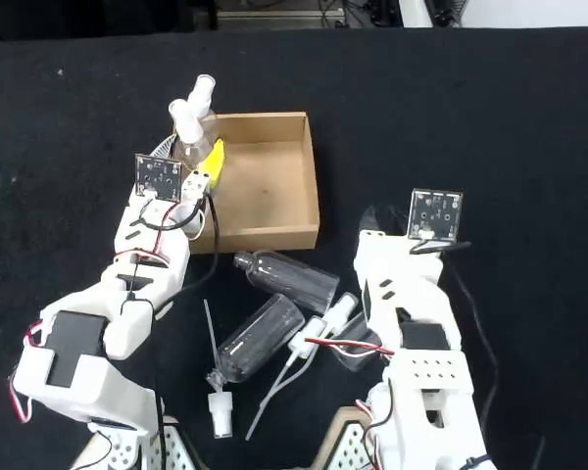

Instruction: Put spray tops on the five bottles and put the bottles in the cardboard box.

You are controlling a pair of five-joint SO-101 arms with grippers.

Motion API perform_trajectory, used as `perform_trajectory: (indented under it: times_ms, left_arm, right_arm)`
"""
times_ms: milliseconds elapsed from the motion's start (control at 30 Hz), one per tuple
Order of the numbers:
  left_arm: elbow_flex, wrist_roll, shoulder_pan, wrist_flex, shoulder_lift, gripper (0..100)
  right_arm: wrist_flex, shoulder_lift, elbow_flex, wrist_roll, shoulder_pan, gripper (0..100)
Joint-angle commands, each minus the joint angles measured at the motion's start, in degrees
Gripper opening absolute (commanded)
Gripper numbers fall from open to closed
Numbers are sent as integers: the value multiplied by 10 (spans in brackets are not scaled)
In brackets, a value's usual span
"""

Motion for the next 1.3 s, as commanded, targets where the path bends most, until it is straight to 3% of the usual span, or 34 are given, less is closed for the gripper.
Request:
perform_trajectory:
  times_ms: [0,267,667,900,1033,1267]
  left_arm:
    - [-31,-6,-7,-11,22,31]
    - [-30,13,-13,-16,75,266]
    - [-24,29,-20,-11,21,369]
    - [9,27,-20,0,-49,368]
    - [32,29,-23,142,-167,368]
    - [-14,30,-41,586,-405,367]
  right_arm:
    - [-18,-22,-7,5,8,67]
    - [-18,-22,-7,5,8,67]
    - [-33,-22,-4,5,11,67]
    - [-33,-22,-4,5,10,67]
    - [-33,-22,-4,5,10,67]
    - [-33,-20,-4,5,9,67]
